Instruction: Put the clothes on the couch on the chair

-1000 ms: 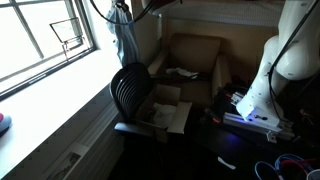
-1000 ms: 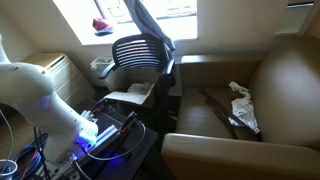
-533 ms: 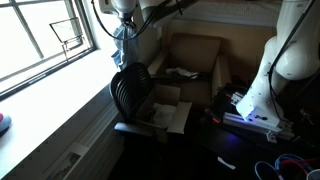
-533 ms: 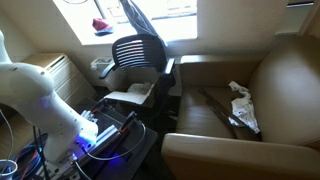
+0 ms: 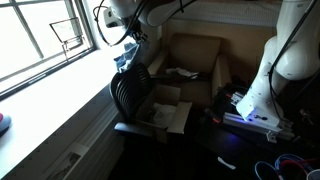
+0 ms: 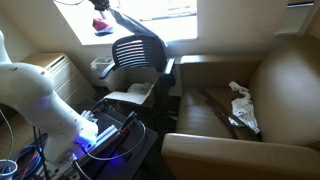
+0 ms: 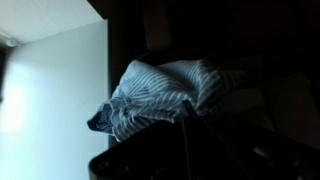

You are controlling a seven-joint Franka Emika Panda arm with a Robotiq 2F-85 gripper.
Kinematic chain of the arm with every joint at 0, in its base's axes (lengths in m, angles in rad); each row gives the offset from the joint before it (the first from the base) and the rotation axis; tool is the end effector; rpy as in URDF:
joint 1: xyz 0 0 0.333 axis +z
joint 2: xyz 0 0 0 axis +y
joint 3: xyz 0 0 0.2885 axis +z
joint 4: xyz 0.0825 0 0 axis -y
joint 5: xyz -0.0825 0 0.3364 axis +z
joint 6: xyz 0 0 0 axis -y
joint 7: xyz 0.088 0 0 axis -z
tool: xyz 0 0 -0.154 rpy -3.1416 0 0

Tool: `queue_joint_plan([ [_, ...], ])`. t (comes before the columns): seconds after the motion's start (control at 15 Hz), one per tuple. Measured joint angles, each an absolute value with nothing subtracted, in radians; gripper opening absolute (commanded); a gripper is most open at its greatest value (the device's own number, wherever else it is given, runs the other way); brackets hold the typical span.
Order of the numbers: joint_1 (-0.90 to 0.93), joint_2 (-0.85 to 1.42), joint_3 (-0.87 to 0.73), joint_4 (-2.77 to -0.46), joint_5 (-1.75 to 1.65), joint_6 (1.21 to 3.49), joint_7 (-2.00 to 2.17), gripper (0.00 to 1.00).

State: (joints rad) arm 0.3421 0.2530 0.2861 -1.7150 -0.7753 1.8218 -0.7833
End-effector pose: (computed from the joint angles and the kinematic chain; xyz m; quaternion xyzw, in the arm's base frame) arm 0.5207 0.2554 0.4051 0.6369 0.6961 -0.0853 0.3202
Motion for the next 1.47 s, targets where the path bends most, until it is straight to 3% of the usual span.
queue_joint_plan([
  [1.0, 0.31, 0.388, 0.28, -1.764, -0.523, 1.659, -0.812, 0.02],
  [1.07, 0.309, 0.391, 0.28, -1.764, -0.522, 1.658, -0.812, 0.27],
  [1.2, 0.309, 0.39, 0.28, -1.761, -0.522, 1.657, -0.812, 0.32],
  [1.47, 0.309, 0.41, 0.287, -1.76, -0.399, 1.59, -0.897, 0.6],
])
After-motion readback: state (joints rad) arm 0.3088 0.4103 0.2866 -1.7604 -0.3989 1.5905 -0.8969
